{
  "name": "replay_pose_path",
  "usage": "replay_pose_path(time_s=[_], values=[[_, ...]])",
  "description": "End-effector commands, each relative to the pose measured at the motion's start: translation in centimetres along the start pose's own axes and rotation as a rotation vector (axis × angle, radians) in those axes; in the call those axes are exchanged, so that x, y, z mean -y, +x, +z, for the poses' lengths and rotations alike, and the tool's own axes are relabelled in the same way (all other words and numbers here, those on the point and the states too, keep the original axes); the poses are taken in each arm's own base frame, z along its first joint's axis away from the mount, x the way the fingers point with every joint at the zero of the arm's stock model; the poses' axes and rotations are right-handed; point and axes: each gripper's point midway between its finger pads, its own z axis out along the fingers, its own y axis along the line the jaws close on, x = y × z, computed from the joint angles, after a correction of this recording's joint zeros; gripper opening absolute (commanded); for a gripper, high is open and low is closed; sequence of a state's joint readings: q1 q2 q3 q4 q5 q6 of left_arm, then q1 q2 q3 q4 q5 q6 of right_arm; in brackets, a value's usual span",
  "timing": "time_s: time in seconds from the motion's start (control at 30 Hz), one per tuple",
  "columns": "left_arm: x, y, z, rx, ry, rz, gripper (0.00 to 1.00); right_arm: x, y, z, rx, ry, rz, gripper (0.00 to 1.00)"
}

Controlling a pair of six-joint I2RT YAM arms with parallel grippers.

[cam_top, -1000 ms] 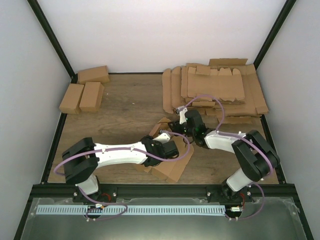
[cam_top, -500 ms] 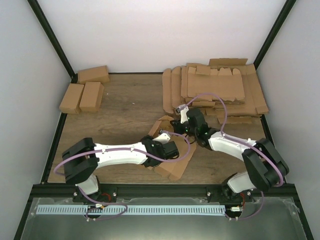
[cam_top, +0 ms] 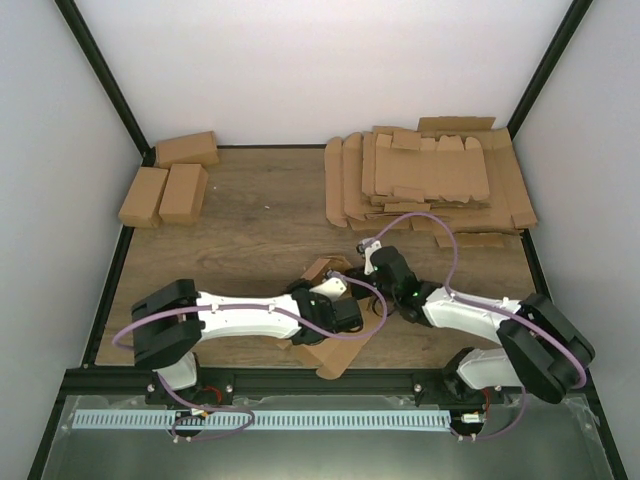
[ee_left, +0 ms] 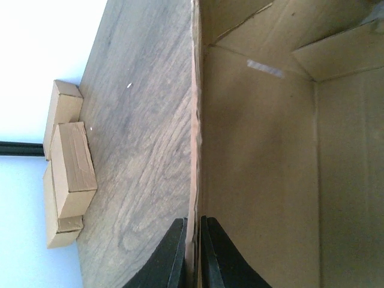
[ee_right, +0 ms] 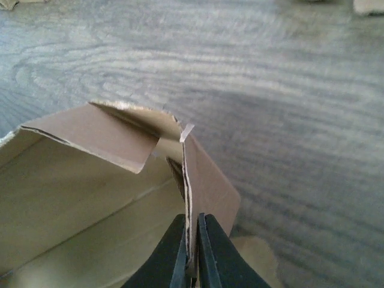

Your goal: Fold the paper box

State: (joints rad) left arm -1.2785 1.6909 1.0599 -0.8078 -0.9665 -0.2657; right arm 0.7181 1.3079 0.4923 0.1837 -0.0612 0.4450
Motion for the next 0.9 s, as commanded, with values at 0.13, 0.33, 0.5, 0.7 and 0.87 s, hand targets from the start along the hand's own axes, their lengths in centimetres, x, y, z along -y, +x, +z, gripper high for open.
replay_pose_path(time_s=[0.13, 0.33, 0.5, 0.7, 0.87], values=[[1.8, -0.1, -1.0, 0.031, -0.012, 0.053, 0.08, -1.8, 1.1, -0.8, 0.032, -0.076, 0.084, 0.08], [2.2, 0.1, -1.3, 0.035, -0.004, 0.066, 0.09, -2.3, 1.4, -1.9, 0.049, -0.125, 0.045, 0.21], [2.4, 0.2, -1.4, 0.037, -0.005, 0.070, 0.09, -0.5, 1.0, -2.9, 0.066, -0.021, 0.046, 0.30], [2.4, 0.2, -1.2, 0.034, -0.015, 0.076, 0.08, 0.8, -0.1, -5.0, 0.117, -0.063, 0.116, 0.37], [2.2, 0.1, -1.3, 0.039, -0.019, 0.068, 0.09, 2.3, -1.4, -6.4, 0.158, -0.090, 0.209, 0.43]])
